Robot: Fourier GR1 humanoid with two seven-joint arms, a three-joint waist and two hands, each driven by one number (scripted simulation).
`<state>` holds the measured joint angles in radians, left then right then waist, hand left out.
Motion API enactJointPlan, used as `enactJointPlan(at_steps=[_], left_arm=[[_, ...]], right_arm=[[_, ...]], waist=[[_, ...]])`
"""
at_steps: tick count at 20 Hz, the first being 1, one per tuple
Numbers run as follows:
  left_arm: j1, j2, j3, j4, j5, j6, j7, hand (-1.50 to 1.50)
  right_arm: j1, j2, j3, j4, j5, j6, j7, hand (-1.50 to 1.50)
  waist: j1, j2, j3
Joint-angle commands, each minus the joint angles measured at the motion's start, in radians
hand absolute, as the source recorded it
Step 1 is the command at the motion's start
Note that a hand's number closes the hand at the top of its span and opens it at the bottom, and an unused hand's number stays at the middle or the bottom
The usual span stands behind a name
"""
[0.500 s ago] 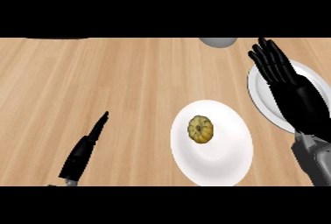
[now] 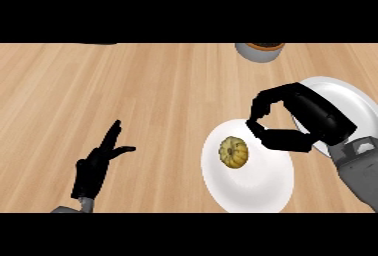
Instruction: Pick the squash from the plate and place it in the plate
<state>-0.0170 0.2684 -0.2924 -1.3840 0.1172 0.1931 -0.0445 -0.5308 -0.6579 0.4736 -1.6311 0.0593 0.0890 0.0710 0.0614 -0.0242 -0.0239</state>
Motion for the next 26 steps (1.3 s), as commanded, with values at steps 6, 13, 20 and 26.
enactJointPlan(at_steps=[6, 13, 20, 26], left_arm=[[-0.041, -0.003, 0.084, 0.004, 0.017, 0.102, 0.157, 0.0], [-0.024, 0.013, 0.081, -0.06, -0.001, 0.107, 0.227, 0.0], [-0.077, 0.001, 0.101, -0.023, -0.002, 0.107, 0.25, 0.0], [-0.049, -0.012, 0.095, -0.027, -0.008, 0.097, 0.222, 0.0]], right_arm=[[0.18, 0.226, 0.027, 0.09, 0.023, -0.227, -0.044, -1.5], [0.054, 0.111, 0.219, 0.103, 0.247, 0.025, 0.026, -1.5], [-0.154, 0.055, 0.246, 0.047, 0.372, 0.246, 0.238, -1.5], [-0.253, 0.217, 0.337, 0.15, 0.367, 0.492, 0.463, -1.5]], waist=[[-0.054, 0.033, 0.028], [-0.044, 0.022, 0.023], [-0.057, 0.021, 0.022], [-0.046, 0.023, 0.022]])
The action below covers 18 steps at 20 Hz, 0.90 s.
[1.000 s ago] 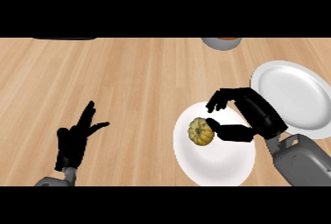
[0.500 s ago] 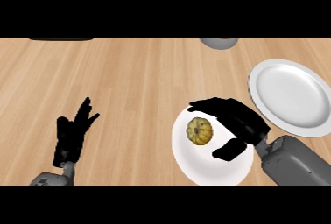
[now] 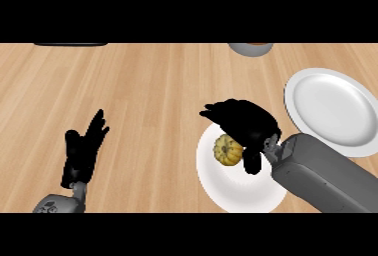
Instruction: Pick the squash from the plate and place it in the plate
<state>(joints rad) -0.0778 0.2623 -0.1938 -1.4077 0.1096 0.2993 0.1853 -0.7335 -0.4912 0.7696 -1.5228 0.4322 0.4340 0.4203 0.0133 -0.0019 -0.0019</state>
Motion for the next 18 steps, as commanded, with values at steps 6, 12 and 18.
enactJointPlan(at_steps=[6, 12, 18], left_arm=[[-0.009, -0.026, 0.007, 0.002, -0.027, 0.01, 0.02, 0.0], [-0.016, -0.011, 0.052, 0.003, -0.033, -0.02, 0.018, 0.0], [0.081, 0.008, 0.06, -0.138, -0.035, -0.06, 0.073, 0.0]], right_arm=[[-0.029, 0.148, 0.008, 0.058, -0.034, 0.313, 0.251, -1.5], [-0.078, 0.205, -0.074, 0.227, 0.047, 0.38, 0.18, -1.5], [0.001, 0.244, -0.102, 0.184, 0.135, 0.417, 0.171, -1.5]], waist=[[-0.013, 0.001, 0.001], [-0.007, 0.003, 0.002], [-0.007, 0.001, 0.002]])
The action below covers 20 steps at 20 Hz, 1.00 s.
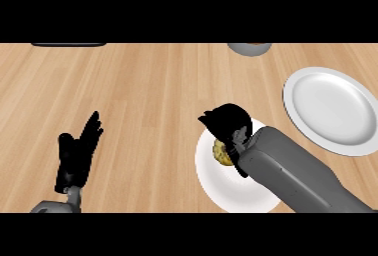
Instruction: Pick the squash from the plate and place it in the plate
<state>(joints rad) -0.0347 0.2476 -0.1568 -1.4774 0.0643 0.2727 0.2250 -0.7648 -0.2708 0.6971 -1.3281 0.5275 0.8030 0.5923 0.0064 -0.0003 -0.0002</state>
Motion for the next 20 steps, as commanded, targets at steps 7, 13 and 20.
enactJointPlan(at_steps=[7, 13, 20], left_arm=[[-0.054, -0.026, 0.069, 0.086, 0.0, -0.065, -0.037, 0.0], [-0.061, -0.093, 0.046, 0.112, -0.055, -0.028, -0.047, 0.0], [0.012, -0.063, 0.08, 0.068, -0.05, -0.086, -0.083, 0.0]], right_arm=[[0.076, 0.073, -0.06, 0.002, 0.138, 0.08, -0.023, -1.5], [0.082, 0.09, -0.063, 0.14, 0.265, -0.017, -0.166, -1.5], [0.1, 0.073, -0.033, 0.175, 0.375, -0.042, -0.295, 1.5]], waist=[[-0.005, 0.0, 0.0], [0.0, 0.002, 0.0], [0.002, 0.002, 0.0]])
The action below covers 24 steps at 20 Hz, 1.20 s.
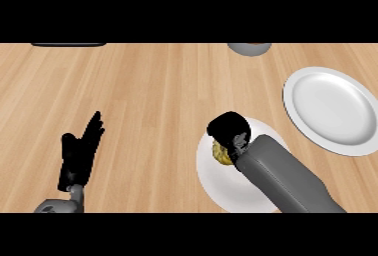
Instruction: Pick the squash from the plate and place it in the plate
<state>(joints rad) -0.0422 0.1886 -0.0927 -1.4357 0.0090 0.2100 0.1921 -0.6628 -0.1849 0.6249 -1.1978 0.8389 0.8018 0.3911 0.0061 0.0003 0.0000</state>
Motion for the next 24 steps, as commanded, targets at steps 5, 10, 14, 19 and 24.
enactJointPlan(at_steps=[5, 10, 14, 19, 24], left_arm=[[0.007, -0.005, 0.022, -0.027, -0.016, -0.018, 0.028, 0.0], [0.032, -0.007, 0.03, -0.06, -0.023, -0.021, 0.018, 0.0], [0.027, -0.015, 0.027, -0.052, -0.024, -0.015, 0.03, 0.0], [0.02, -0.009, 0.051, -0.029, -0.013, -0.011, 0.021, 0.0], [0.015, -0.019, 0.033, -0.058, -0.004, -0.034, 0.038, 0.0]], right_arm=[[-0.043, -0.019, -0.006, 0.086, 0.127, -0.083, -0.208, 1.5], [0.062, -0.028, 0.025, -0.127, 0.199, -0.084, -0.135, 1.5], [-0.004, -0.082, -0.117, -0.047, 0.21, -0.291, -0.166, 1.5], [0.052, 0.005, -0.461, -0.015, 0.105, -0.58, 0.048, 1.5], [0.071, -0.008, -0.51, -0.047, 0.151, -0.777, 0.035, 1.5]], waist=[[0.003, 0.001, 0.0], [-0.007, -0.003, 0.0], [-0.004, -0.002, 0.001], [-0.036, 0.006, 0.005], [-0.006, 0.001, 0.001]])
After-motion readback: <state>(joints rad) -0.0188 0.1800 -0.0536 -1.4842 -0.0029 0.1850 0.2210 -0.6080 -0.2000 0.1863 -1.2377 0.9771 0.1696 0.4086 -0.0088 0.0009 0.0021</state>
